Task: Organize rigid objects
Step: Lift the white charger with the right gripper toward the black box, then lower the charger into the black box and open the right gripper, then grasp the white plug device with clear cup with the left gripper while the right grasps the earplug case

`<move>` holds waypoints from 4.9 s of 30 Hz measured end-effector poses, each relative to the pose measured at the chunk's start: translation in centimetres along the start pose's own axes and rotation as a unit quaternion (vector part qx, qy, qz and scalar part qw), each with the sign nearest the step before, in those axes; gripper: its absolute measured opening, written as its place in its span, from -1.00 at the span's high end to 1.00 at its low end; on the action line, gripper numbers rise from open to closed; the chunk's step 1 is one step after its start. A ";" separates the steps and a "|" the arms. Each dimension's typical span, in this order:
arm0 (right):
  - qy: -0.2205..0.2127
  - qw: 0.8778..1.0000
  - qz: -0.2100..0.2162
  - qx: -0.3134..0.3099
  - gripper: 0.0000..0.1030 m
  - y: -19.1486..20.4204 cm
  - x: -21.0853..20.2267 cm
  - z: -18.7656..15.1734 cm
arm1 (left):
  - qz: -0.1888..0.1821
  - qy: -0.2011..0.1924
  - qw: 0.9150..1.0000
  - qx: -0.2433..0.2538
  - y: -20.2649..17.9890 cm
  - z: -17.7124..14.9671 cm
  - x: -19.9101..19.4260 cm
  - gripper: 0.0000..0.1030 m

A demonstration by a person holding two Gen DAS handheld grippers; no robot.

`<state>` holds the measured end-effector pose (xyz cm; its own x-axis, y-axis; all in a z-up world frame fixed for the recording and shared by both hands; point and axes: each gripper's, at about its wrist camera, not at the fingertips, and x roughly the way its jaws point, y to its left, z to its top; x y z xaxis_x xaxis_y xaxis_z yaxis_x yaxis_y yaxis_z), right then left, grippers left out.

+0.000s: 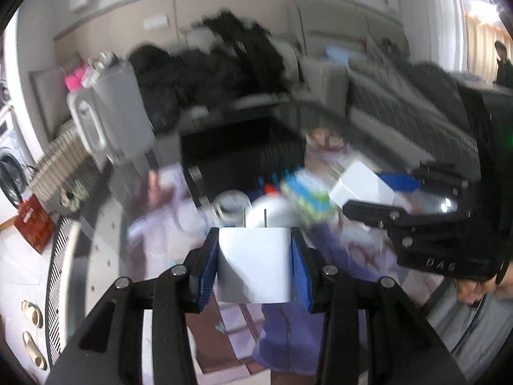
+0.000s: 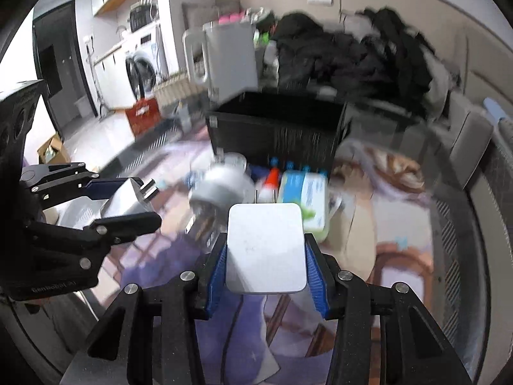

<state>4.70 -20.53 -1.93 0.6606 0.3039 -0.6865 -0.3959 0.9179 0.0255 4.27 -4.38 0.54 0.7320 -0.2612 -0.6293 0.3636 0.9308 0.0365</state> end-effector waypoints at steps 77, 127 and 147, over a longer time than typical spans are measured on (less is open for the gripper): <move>0.051 0.996 -0.005 0.079 -0.01 -6.0 10.6 12.3 | 0.003 0.063 0.993 -0.104 5.3 9.3 11.7 -0.19; 0.122 0.992 -0.012 0.005 -0.47 -4.2 8.6 2.6 | -0.018 0.144 0.989 -0.038 -2.1 -0.4 8.8 -0.41; 0.150 0.988 0.014 0.012 -0.09 -3.8 8.8 0.9 | -0.017 0.151 0.987 -0.043 -0.9 -1.3 7.3 0.05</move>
<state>12.58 -21.08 -7.36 0.4285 0.2437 -0.8701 -0.3943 0.9169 0.0626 8.58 -6.78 -5.07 0.5107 -0.2159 -0.8322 0.3243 0.9448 -0.0461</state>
